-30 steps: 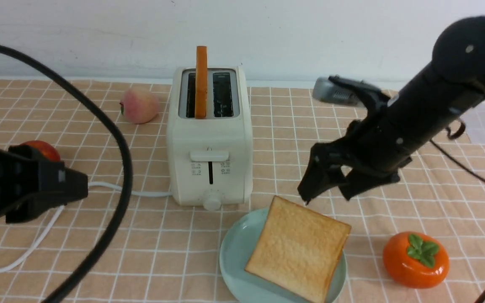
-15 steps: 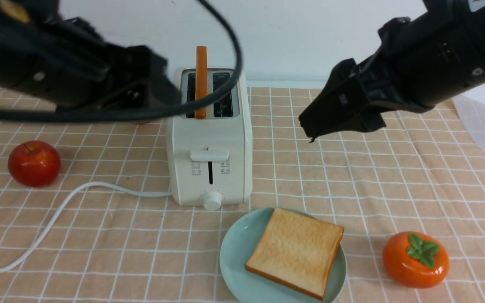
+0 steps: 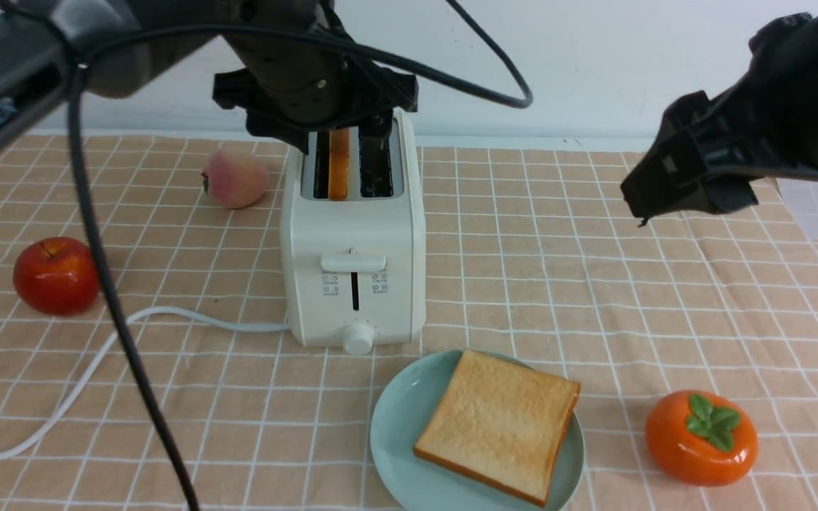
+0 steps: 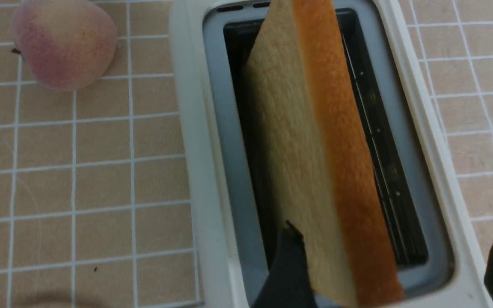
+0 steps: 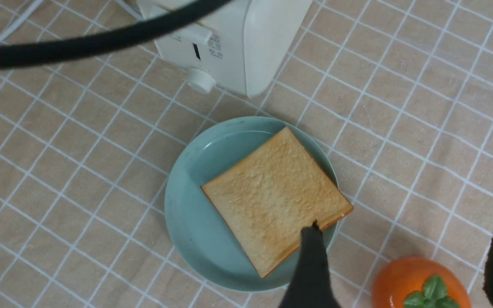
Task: Take toasted bread from bread machine on light coffee tablecloth place on plate.
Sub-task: 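Reach for a toast slice standing in the toaster with the left gripper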
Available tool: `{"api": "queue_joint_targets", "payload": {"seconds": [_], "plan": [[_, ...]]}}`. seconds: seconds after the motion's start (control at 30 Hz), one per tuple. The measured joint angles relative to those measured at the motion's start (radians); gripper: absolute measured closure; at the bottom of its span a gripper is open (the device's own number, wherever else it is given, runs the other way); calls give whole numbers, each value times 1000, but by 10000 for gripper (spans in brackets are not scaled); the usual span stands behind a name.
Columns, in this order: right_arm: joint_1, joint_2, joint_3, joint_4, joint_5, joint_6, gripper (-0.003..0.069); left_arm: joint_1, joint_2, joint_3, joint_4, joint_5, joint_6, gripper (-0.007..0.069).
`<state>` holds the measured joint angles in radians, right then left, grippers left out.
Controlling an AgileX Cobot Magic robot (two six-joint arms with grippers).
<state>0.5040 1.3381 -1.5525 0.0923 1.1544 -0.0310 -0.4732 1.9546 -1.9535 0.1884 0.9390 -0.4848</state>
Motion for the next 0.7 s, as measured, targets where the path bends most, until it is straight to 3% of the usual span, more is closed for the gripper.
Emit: {"api": "queue_joint_targets", "payload": {"seconds": [0.2, 0.27, 0.37, 0.43, 0.47, 0.5, 0.7], "plan": [[0, 0, 0, 0, 1, 0, 152, 0, 73, -13, 98, -14, -32, 76], [0, 0, 0, 0, 3, 0, 152, 0, 80, -13, 124, -24, -38, 118], [0, 0, 0, 0, 5, 0, 152, 0, 75, -14, 127, -32, -38, 256], [0, 0, 0, -1, 8, 0, 152, 0, 63, -14, 127, -29, -38, 423], [0, 0, 0, -1, 8, 0, 152, 0, 61, -14, 127, -29, -38, 442], [0, 0, 0, -1, 8, 0, 152, 0, 45, -14, 130, -22, -38, 541], [0, 0, 0, -38, 11, 0, 152, 0, -127, -14, 146, 17, -34, 535]]}}
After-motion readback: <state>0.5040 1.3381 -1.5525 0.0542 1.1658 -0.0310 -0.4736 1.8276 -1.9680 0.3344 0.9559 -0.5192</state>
